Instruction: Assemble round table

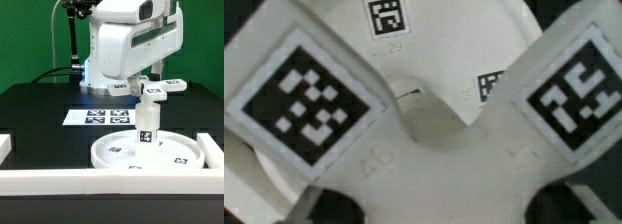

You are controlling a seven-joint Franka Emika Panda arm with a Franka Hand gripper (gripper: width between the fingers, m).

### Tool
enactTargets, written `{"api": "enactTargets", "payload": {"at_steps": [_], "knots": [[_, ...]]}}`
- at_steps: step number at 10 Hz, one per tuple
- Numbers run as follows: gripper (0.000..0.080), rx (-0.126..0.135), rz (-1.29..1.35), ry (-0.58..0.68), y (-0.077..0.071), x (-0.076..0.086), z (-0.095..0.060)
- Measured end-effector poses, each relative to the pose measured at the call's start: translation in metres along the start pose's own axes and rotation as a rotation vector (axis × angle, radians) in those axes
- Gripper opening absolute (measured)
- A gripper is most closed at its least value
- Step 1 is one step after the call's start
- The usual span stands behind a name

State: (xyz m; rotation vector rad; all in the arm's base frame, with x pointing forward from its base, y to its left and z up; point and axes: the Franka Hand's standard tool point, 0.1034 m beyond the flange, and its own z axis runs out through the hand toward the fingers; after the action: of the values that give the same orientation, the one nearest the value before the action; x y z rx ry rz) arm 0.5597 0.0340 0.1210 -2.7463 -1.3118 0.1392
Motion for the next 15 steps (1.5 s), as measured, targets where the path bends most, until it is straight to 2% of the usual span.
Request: {"api": "enactTargets", "payload": {"at_steps": [4,7,15], "knots": [[0.0449,-0.022,0.000,0.017,-0.0011,-0.0011,0.0118],[0.0449,-0.074,-0.003,0.059,0.0029,0.0049,0.0114],[0.0449,-0.079,0.001,0.064,0.0033,0.0034,0.0112]]}}
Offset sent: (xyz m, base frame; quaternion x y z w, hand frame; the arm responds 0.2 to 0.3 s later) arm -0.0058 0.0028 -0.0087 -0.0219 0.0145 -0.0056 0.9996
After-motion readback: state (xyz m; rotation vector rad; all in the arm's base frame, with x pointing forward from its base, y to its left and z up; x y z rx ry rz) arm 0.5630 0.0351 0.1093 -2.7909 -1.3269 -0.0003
